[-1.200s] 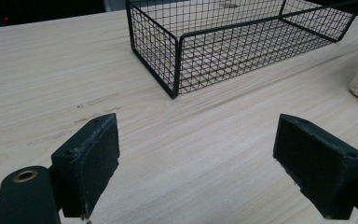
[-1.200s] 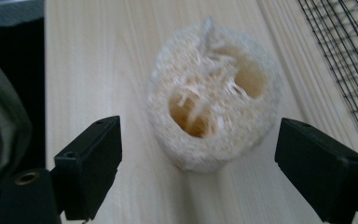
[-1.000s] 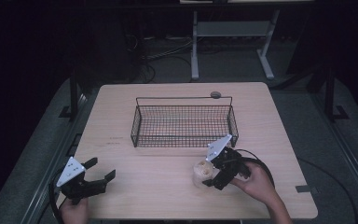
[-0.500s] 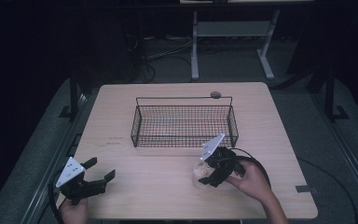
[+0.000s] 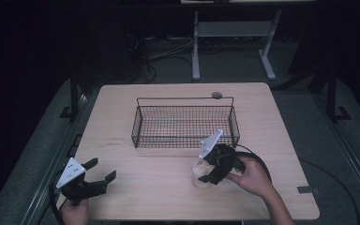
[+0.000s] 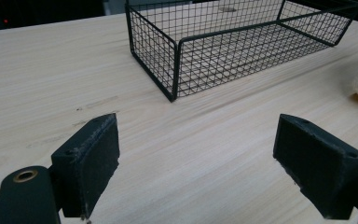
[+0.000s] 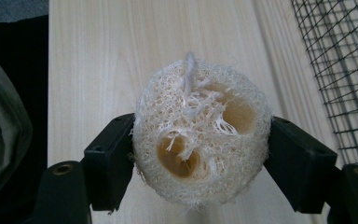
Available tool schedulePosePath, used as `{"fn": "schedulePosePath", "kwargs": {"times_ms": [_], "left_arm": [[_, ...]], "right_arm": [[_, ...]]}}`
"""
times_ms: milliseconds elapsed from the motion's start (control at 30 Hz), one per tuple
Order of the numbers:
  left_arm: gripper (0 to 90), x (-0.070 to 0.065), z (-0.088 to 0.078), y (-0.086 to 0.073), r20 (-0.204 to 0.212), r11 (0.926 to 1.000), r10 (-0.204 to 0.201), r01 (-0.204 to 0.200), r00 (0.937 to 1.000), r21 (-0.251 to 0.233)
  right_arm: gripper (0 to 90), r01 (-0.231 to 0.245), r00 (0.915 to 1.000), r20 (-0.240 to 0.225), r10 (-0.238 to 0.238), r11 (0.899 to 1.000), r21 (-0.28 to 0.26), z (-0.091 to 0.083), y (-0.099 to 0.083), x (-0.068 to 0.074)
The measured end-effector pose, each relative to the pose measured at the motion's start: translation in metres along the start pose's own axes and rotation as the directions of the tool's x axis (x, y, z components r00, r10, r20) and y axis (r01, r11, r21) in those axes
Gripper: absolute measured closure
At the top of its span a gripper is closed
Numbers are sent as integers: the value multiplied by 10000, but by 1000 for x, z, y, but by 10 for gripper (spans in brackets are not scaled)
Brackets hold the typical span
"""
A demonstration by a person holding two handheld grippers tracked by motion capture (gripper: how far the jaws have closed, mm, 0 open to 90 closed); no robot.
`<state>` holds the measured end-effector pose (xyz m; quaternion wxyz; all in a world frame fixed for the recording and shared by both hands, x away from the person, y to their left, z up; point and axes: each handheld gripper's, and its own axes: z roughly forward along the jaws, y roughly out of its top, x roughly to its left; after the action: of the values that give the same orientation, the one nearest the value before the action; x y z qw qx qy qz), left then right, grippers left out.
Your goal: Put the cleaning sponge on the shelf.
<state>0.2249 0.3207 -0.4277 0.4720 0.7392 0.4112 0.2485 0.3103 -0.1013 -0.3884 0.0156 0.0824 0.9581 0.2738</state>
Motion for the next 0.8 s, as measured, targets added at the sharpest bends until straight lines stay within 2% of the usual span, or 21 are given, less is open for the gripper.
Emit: {"fn": "schedulePosePath", "kwargs": {"times_ms": [167, 200, 333, 800], "left_arm": [[138, 0, 0, 0, 7, 10000, -5, 5, 10000, 10], [138, 0, 0, 0, -4, 10000, -18, 18, 10000, 16], [138, 1, 0, 0, -31, 10000, -60, 60, 10000, 13], [138, 0, 3, 0, 16, 10000, -6, 6, 10000, 76]], "right_arm": [[275, 72, 9998, -171, -77, 9996, -261, -12, 9, -6], [276, 46, 9994, -349, -59, 9992, -385, -17, 12, -10], [276, -43, 9988, -496, 16, 9985, -544, -23, 17, -18], [276, -55, 9993, -379, 43, 9995, -308, -39, 38, -43]]}}
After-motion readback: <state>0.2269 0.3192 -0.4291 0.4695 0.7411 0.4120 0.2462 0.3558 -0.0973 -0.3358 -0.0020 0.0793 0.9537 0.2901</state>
